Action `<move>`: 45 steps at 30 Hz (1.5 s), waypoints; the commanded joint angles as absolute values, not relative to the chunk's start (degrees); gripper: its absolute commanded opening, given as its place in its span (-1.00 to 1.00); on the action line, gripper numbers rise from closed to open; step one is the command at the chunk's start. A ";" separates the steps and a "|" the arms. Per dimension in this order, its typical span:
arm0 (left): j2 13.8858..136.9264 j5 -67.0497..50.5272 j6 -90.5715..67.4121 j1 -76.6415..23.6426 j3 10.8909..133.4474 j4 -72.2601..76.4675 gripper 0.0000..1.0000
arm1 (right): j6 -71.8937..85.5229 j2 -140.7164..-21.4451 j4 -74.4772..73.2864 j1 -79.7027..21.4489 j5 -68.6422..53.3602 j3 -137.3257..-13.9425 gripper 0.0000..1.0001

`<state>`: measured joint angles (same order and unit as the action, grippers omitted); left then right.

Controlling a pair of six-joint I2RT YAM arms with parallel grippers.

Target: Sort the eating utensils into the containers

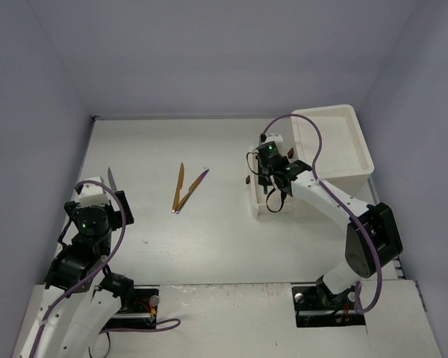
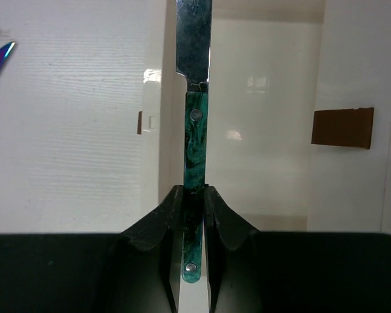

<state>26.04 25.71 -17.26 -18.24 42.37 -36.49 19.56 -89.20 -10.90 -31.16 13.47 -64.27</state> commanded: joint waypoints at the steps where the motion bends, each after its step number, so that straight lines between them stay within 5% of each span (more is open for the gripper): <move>1: 27.11 25.62 -18.06 -17.84 42.63 -33.22 0.78 | 18.81 -91.32 -8.79 -29.84 13.44 -63.28 -1.00; 10: 27.12 25.61 -18.02 -17.75 42.54 -33.17 0.78 | 19.07 -90.62 -8.53 -30.13 11.97 -62.67 -0.88; 14: 27.07 25.58 -18.02 -17.75 42.63 -33.22 0.78 | 19.25 -89.04 -8.61 -31.98 12.48 -63.10 -0.43; 23: 27.68 25.31 -18.02 -17.58 42.71 -33.13 0.78 | 24.41 -88.20 -8.88 -42.14 18.34 -69.88 0.00; 30: 27.32 25.14 -18.02 -17.39 42.63 -33.22 0.78 | 30.62 -98.55 -8.79 -48.86 23.93 -78.37 0.56; 45: 26.80 24.70 -17.84 -17.23 42.58 -33.22 0.78 | 40.37 -118.34 -8.79 -54.80 28.61 -93.21 0.62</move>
